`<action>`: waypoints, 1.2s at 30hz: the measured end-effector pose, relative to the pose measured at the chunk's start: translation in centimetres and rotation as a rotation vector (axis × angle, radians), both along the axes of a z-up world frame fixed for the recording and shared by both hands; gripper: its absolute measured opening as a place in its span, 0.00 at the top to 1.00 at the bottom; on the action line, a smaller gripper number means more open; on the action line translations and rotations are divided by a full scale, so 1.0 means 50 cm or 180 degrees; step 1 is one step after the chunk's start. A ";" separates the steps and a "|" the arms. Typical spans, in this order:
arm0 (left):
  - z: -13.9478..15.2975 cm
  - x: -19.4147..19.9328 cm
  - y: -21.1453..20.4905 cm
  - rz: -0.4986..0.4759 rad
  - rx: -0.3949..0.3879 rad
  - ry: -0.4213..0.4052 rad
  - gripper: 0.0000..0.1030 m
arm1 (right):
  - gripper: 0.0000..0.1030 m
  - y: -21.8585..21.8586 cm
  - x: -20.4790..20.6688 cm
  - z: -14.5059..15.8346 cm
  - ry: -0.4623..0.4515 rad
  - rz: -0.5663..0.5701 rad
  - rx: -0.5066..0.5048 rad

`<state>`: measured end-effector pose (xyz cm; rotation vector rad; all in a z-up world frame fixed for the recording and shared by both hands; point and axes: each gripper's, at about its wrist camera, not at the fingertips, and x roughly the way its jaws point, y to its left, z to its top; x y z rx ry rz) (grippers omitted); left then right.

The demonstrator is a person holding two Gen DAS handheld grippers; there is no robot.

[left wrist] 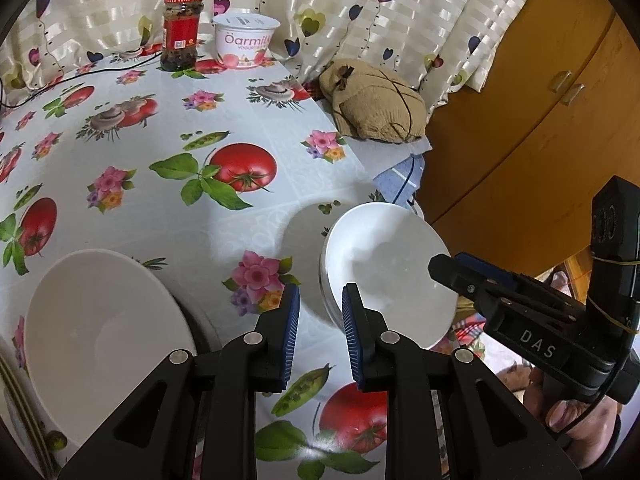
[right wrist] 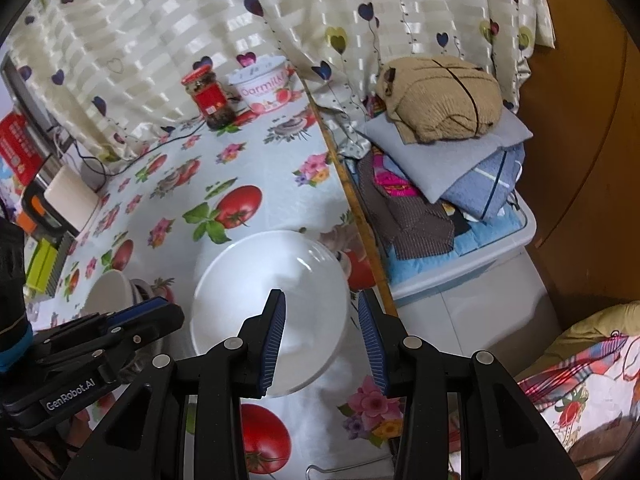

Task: Organize plates and bowls
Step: 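Grasp the rim of the white bowl with the right gripper and lift it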

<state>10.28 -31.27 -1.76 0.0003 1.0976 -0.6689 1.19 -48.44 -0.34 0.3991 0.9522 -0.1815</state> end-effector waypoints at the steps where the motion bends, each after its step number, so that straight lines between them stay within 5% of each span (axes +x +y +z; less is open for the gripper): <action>1: -0.003 0.002 -0.002 -0.0003 0.0009 0.0006 0.78 | 0.64 -0.002 0.001 -0.005 0.0016 -0.0005 0.0007; 15: -0.027 0.009 -0.028 -0.0075 0.0058 0.0047 0.78 | 0.65 -0.014 0.009 -0.045 0.0131 -0.0022 0.0069; 28: -0.039 0.010 -0.044 -0.0145 0.0108 0.0065 0.80 | 0.84 -0.011 0.013 -0.061 0.0153 0.0032 0.0103; 36: -0.038 0.007 -0.044 -0.0144 0.0141 0.0037 0.82 | 0.85 -0.007 0.013 -0.060 0.0148 0.0038 0.0105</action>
